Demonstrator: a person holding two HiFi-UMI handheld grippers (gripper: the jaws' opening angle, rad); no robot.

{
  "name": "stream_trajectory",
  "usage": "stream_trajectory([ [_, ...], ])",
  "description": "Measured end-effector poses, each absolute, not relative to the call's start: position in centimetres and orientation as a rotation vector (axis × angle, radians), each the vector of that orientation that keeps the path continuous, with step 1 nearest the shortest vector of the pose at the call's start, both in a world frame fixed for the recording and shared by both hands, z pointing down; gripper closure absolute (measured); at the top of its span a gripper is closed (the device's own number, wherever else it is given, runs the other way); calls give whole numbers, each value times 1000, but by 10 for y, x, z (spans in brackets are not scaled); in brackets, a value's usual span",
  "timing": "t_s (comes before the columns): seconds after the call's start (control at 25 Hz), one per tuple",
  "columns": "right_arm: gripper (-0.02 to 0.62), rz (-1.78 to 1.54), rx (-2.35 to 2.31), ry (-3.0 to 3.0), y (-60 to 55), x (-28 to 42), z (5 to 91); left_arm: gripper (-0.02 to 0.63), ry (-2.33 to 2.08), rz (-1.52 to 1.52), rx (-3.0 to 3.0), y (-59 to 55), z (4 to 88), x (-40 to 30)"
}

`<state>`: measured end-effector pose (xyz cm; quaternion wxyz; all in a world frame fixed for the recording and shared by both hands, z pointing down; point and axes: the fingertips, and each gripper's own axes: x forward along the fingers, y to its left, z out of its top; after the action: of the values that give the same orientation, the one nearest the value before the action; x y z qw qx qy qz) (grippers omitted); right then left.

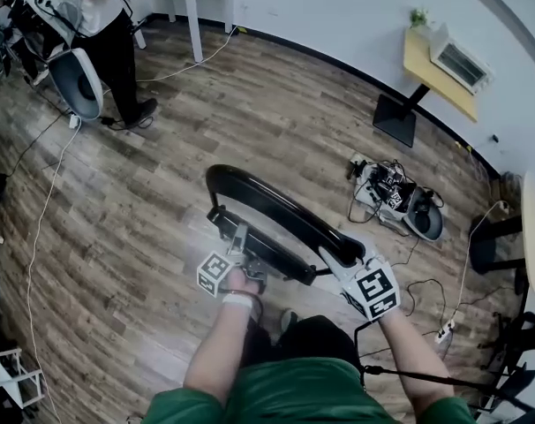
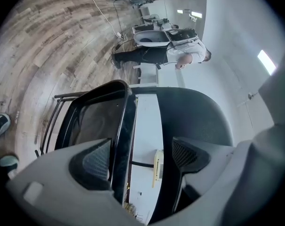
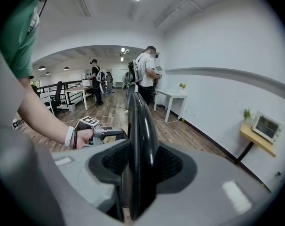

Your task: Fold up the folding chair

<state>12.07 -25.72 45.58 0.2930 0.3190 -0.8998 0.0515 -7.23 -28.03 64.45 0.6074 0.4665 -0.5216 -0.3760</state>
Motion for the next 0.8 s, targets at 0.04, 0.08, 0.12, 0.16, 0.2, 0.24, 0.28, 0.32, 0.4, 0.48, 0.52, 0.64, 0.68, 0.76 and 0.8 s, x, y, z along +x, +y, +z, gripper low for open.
stream_trajectory([
  [0.04,430,132,848,-2398,-258,121,455,190,-1214,-877,1071,-284,644,-71],
  [0.08,431,130,843,-2400,-257,121,454,190,-1221,-881,1064,-288,643,-68],
  [0.12,431,131,836,-2405,-255,121,454,190,-1227,-884,1058,-291,642,-66],
  [0.16,433,136,829,-2412,-253,122,453,190,-1232,-888,1055,-294,642,-64],
  [0.2,435,142,822,-2418,-251,122,453,190,-1238,-895,1050,-296,641,-62],
  [0.24,436,147,814,-2423,-250,123,453,189,-1246,-904,1043,-298,640,-60],
  [0.28,437,151,805,-2425,-250,123,452,189,-1256,-915,1035,-300,640,-59],
  [0.32,439,157,795,-2427,-251,124,451,189,-1266,-926,1025,-302,639,-58],
  [0.4,440,176,776,-2434,-250,124,451,190,-1282,-946,1003,-303,640,-57],
  [0.48,442,205,769,-2441,-250,126,450,190,-1294,-954,997,-306,640,-57],
  [0.52,442,220,767,-2444,-250,128,449,190,-1294,-957,999,-309,639,-55],
  [0.64,446,273,772,-2455,-254,132,448,190,-1295,-952,1024,-320,638,-51],
  [0.68,446,284,780,-2458,-256,134,448,190,-1298,-939,1041,-325,637,-49],
  [0.76,446,284,801,-2459,-261,138,449,189,-1303,-901,1075,-332,636,-42],
  [0.8,446,275,808,-2456,-263,140,449,189,-1304,-874,1097,-333,636,-38],
])
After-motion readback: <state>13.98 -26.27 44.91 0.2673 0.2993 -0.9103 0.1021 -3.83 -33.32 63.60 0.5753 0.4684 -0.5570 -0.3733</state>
